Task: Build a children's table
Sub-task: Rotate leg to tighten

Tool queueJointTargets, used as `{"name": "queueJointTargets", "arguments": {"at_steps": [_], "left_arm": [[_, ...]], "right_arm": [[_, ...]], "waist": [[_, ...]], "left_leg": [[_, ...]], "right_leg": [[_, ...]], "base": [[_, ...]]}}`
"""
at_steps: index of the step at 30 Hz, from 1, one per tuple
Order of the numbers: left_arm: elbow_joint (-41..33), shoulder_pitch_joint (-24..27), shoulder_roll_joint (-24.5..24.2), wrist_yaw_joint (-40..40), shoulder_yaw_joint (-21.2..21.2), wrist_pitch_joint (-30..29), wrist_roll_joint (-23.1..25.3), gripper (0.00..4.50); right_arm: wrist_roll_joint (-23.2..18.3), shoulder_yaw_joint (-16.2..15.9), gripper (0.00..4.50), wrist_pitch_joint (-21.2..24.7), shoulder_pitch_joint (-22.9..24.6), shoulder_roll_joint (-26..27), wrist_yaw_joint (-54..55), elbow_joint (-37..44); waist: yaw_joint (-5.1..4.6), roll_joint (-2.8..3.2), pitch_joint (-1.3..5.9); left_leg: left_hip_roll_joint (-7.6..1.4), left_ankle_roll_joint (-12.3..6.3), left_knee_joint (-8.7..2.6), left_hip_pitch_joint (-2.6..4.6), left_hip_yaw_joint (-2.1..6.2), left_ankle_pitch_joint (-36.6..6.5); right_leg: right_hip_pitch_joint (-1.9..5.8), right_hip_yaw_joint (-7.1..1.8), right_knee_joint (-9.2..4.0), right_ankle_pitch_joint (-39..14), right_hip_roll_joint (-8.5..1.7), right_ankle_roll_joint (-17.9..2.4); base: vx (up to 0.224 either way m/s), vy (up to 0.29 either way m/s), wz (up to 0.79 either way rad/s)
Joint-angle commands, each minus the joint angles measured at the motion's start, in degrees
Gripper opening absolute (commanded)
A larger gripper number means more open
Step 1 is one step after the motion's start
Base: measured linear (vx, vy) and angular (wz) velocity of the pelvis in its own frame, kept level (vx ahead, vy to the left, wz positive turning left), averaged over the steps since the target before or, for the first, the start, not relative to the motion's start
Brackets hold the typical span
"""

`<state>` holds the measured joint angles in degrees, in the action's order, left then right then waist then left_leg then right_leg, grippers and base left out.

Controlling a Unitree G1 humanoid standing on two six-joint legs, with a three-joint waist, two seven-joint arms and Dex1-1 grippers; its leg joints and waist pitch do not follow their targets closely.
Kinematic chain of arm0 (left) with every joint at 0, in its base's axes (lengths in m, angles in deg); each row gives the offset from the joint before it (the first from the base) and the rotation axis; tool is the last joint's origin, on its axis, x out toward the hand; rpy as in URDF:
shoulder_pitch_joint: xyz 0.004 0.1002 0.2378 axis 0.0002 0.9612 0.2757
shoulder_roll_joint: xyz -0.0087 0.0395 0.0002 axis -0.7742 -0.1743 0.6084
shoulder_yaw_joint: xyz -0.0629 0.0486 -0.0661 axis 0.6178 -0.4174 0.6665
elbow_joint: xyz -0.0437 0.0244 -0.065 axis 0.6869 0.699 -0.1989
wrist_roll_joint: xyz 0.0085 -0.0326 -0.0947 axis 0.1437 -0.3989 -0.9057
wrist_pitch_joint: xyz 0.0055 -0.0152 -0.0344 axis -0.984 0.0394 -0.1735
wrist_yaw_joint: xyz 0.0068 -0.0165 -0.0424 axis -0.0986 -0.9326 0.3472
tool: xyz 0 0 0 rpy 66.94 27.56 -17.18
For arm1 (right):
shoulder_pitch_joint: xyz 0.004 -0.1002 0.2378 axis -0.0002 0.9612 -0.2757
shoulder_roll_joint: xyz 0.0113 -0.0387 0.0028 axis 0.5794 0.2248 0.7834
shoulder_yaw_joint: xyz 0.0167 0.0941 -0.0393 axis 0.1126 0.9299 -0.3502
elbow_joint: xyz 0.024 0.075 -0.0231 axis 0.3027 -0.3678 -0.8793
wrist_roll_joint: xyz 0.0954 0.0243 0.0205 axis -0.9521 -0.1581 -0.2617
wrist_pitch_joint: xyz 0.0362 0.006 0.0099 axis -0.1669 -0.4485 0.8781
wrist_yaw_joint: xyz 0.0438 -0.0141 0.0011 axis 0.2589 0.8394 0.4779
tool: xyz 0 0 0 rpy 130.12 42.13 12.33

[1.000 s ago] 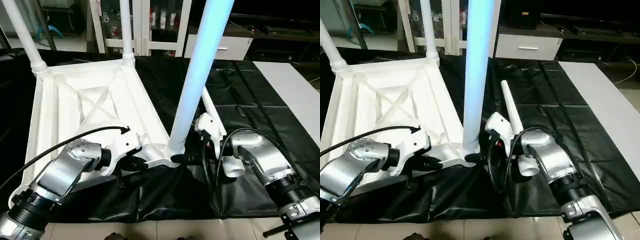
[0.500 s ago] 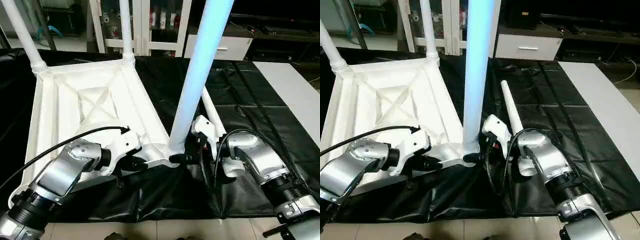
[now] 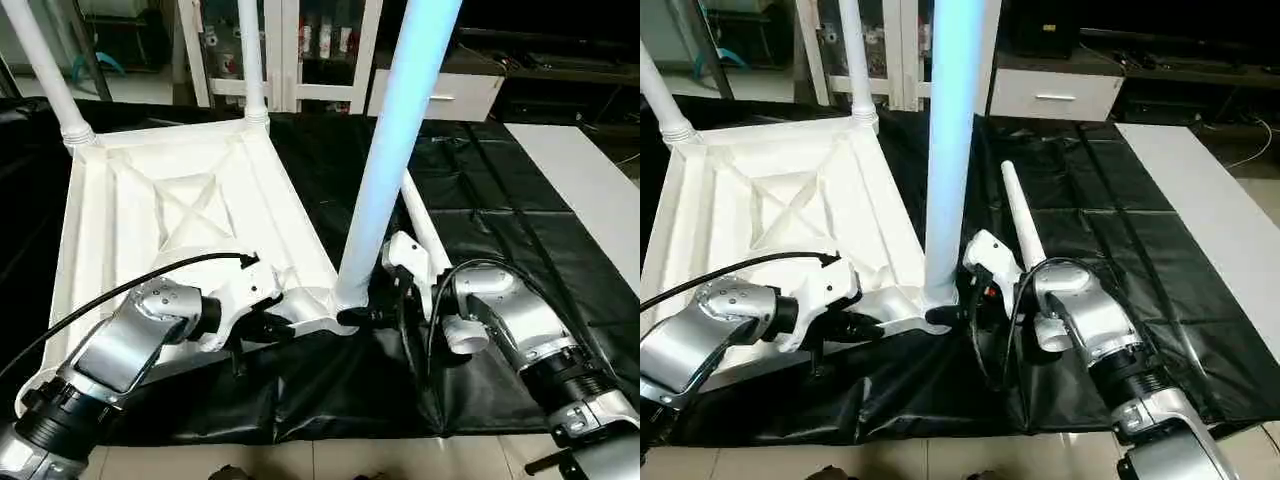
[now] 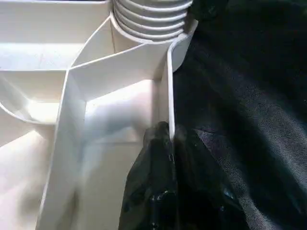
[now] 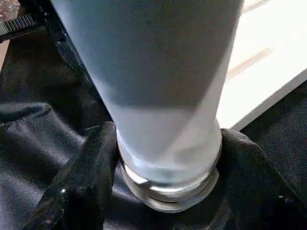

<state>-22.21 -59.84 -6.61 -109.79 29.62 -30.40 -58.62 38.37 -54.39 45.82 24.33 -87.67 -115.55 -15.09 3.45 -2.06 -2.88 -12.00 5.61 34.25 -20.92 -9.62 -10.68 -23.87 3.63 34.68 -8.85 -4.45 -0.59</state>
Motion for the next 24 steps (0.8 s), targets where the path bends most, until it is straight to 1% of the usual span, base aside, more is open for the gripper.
{"name": "queueJointTargets", "arguments": {"at_steps": [1, 2, 3, 4, 5, 6, 7, 8, 9, 10, 11, 12, 13, 14, 15, 16, 17, 18, 19, 20, 21, 22, 24], "left_arm": [[-2.8, 0.5, 1.1, -2.3, -1.7, 0.1, -1.7, 0.00], [-2.6, 0.5, 1.6, -1.8, -1.5, -0.1, -1.8, 0.00], [-2.1, 0.3, 2.4, -0.8, -1.1, -0.4, -1.9, 0.00], [-1.6, 0.1, 3.3, 0.2, -0.7, -0.8, -1.9, 0.00], [-0.5, -0.3, 4.8, 2.0, -0.2, -1.0, -1.7, 0.00], [-0.4, -0.3, 4.9, 2.1, -0.2, -1.0, -1.7, 0.00], [0.0, -0.5, 5.4, 2.7, 0.0, -1.0, -1.6, 0.00], [1.4, -1.0, 7.1, 4.9, 0.7, -1.3, -1.4, 0.00], [2.8, -1.7, 8.9, 7.0, 1.1, -1.5, -1.0, 0.00], [4.3, -2.4, 10.5, 9.3, 1.5, -1.7, -0.4, 0.00], [5.9, -3.3, 12.2, 11.8, 1.7, -1.8, 0.4, 0.00], [7.8, -4.6, 14.3, 15.2, 2.0, -1.8, 1.8, 0.00], [8.1, -4.8, 14.7, 15.9, 2.1, -1.8, 2.1, 0.00], [9.3, -5.6, 16.5, 18.5, 3.0, -3.0, 2.4, 0.00], [9.7, -5.9, 17.0, 19.2, 3.2, -3.2, 2.5, 0.00], [12.1, -7.4, 20.5, 24.6, 4.9, -4.0, 3.4, 0.00], [14.2, -8.7, 23.0, 28.8, 5.9, -4.2, 4.4, 0.00], [14.7, -9.0, 23.5, 29.9, 6.2, -4.2, 4.6, 0.00], [15.6, -9.5, 24.5, 31.6, 6.6, -4.3, 5.0, 0.00], [15.6, -9.5, 24.5, 31.6, 6.6, -4.3, 5.0, 0.00], [15.6, -9.5, 24.5, 31.6, 6.6, -4.3, 5.0, 0.00], [15.6, -9.5, 24.5, 31.6, 6.6, -4.3, 5.0, 0.00], [15.6, -9.5, 24.5, 31.6, 6.6, -4.3, 5.0, 0.00]], "right_arm": [[1.0, 1.7, 2.75, 0.8, 0.8, 1.2, 4.2, -2.2], [1.0, 2.3, 2.75, 1.1, 0.9, 2.1, 6.1, -3.0], [1.2, 2.7, 2.75, 1.4, 1.0, 3.1, 8.0, -3.9], [1.3, 3.0, 2.74, 1.5, 1.0, 3.9, 9.5, -4.6], [1.1, 3.7, 2.74, 1.9, 0.9, 5.4, 12.1, -5.6], [1.1, 3.8, 2.74, 1.9, 0.9, 5.5, 12.2, -5.7], [1.1, 4.1, 2.74, 2.1, 0.9, 6.1, 13.1, -6.0], [0.8, 4.9, 2.74, 2.6, 0.7, 7.9, 15.8, -7.1], [0.7, 5.8, 2.74, 2.7, 0.1, 9.9, 19.2, -8.7], [1.0, 6.6, 2.74, 2.2, -0.6, 12.0, 23.0, -10.6], [1.6, 7.3, 2.74, 1.2, -1.5, 14.1, 27.5, -12.8], [2.4, 8.0, 2.74, 0.1, -2.6, 16.3, 32.6, -15.4], [2.7, 8.3, 2.74, -0.1, -2.9, 16.8, 33.6, -16.0], [2.9, 9.4, 2.74, -0.6, -3.7, 18.5, 37.2, -17.8], [2.8, 9.8, 2.73, -0.7, -3.9, 19.0, 38.2, -18.3], [1.6, 12.2, 2.73, -1.2, -5.4, 21.9, 44.2, -21.8], [0.9, 13.7, 2.73, -1.9, -6.4, 24.0, 48.3, -24.1], [0.7, 14.1, 2.73, -2.1, -6.7, 24.5, 49.3, -24.7], [0.5, 14.7, 2.73, -2.4, -7.1, 25.3, 50.9, -25.7], [0.5, 14.7, 2.73, -2.4, -7.1, 25.3, 50.9, -25.7], [0.5, 14.7, 2.73, -2.4, -7.1, 25.3, 50.9, -25.7], [0.5, 14.7, 2.73, -2.4, -7.1, 25.3, 50.9, -25.7], [0.5, 14.7, 2.73, -2.4, -7.1, 25.3, 50.9, -25.7]], "waist": [[-0.30, 0.75, 3.65], [-0.34, 0.74, 3.62], [-0.51, 0.78, 3.56], [-0.62, 0.74, 3.39], [-0.77, 0.74, 3.33], [-1.15, 0.73, 2.97], [-1.15, 0.73, 2.97], [-1.48, 0.63, 2.99], [-1.86, 0.64, 2.96], [-2.16, 0.58, 2.80], [-2.42, 0.57, 2.83], [-2.80, 0.70, 2.87], [-3.28, 0.85, 2.96], [-3.70, 0.92, 3.07], [-3.81, 1.01, 3.02], [-4.02, 0.97, 3.00], [-4.27, 1.12, 2.85], [-4.69, 1.17, 2.93], [-4.89, 1.23, 3.05], [-4.84, 1.19, 3.05], [-4.86, 1.10, 2.92], [-4.95, 1.15, 2.96], [-4.89, 1.23, 3.00]], "left_leg": [[-0.80, -0.68, -4.16, 0.44, -0.30, -12.6], [-0.77, -0.50, -4.18, 0.47, -0.28, -13.1], [-0.76, -0.09, -4.22, 0.49, -0.24, -14.2], [-0.74, 0.33, -4.33, 0.56, -0.09, -15.9], [-0.76, 0.57, -4.35, 0.62, -0.08, -16.8], [-0.62, 1.20, -4.42, 0.85, 0.11, -20.0], [-0.62, 1.20, -4.42, 0.85, 0.11, -20.0], [-0.52, 1.36, -4.39, 0.85, 0.32, -21.5], [-0.39, 1.38, -4.33, 0.87, 0.42, -22.1], [-0.30, 1.53, -4.29, 1.02, 0.58, -23.0], [-0.21, 1.66, -4.21, 0.95, 0.63, -23.2], [-0.06, 2.15, -4.20, 0.87, 1.04, -24.0], [0.02, 2.32, -4.12, 1.01, 1.34, -25.0], [-0.01, 1.97, -4.23, 0.77, 1.57, -25.2], [-0.06, 1.87, -4.26, 0.73, 1.67, -25.4], [-0.17, 1.47, -4.34, 0.79, 1.73, -26.1], [-0.23, 1.55, -4.36, 0.96, 1.76, -26.9], [-0.23, 1.57, -4.36, 1.35, 1.95, -28.4], [-0.26, 1.11, -4.37, 1.38, 1.98, -28.9], [-0.26, 0.94, -4.45, 1.29, 2.03, -28.8], [-0.17, 0.45, -4.49, 1.21, 1.91, -29.1], [-0.19, 0.34, -4.53, 1.18, 1.92, -29.3], [-0.30, 0.40, -4.69, 1.05, 1.92, -29.0]], "right_leg": [[3.11, -2.25, -3.48, -13.6, -2.51, -12.1], [3.10, -2.22, -3.57, -14.5, -2.52, -11.9], [2.99, -2.25, -3.69, -16.2, -2.52, -11.5], [2.89, -2.12, -3.98, -18.9, -2.51, -10.7], [2.79, -2.12, -4.05, -20.2, -2.49, -10.4], [2.52, -1.95, -4.73, -25.6, -2.54, -8.8], [2.52, -1.95, -4.73, -25.6, -2.54, -8.8], [2.57, -1.78, -5.01, -28.7, -2.60, -7.5], [2.35, -1.71, -5.35, -30.8, -2.67, -6.6], [2.22, -1.42, -5.86, -33.6, -2.68, -5.5], [2.17, -1.32, -5.95, -34.7, -2.76, -5.1], [2.28, -0.76, -6.27, -37.1, -2.86, -4.0], [2.22, -0.38, -6.61, -38.0, -2.94, -3.3], [2.58, -0.13, -6.74, -37.0, -2.99, -3.3], [2.58, -0.01, -6.73, -36.4, -2.98, -3.4], [2.53, 0.25, -7.02, -35.3, -3.01, -3.9], [2.32, 0.48, -7.03, -35.0, -2.91, -4.1], [2.47, 1.22, -7.42, -34.8, -2.82, -3.8], [2.78, 1.55, -7.53, -33.2, -2.94, -4.0], [2.87, 1.65, -7.53, -32.7, -3.03, -4.0], [2.77, 1.74, -7.67, -32.9, -3.09, -3.9], [2.73, 1.72, -7.60, -33.2, -3.29, -3.8], [2.73, 1.45, -7.39, -32.2, -3.37, -4.2]], "base": [[0.000, 0.000, 0.00], [0.000, 0.000, 0.00], [0.000, 0.000, 0.00], [0.000, 0.000, 0.00], [0.000, 0.000, 0.00], [0.000, 0.000, 0.00], [0.000, 0.000, 0.00], [0.000, 0.000, 0.00], [0.000, 0.000, 0.00], [0.000, 0.000, 0.00], [0.000, 0.000, 0.00], [0.000, 0.000, 0.00], [0.000, 0.000, 0.00], [0.000, 0.000, 0.00], [0.000, 0.000, 0.00], [0.000, 0.000, 0.00], [0.000, 0.000, 0.00], [0.000, 0.000, 0.00], [0.000, 0.000, 0.00], [0.000, 0.000, 0.00], [0.000, 0.000, 0.00], [0.000, 0.000, 0.00], [0.000, 0.000, 0.00]]}}
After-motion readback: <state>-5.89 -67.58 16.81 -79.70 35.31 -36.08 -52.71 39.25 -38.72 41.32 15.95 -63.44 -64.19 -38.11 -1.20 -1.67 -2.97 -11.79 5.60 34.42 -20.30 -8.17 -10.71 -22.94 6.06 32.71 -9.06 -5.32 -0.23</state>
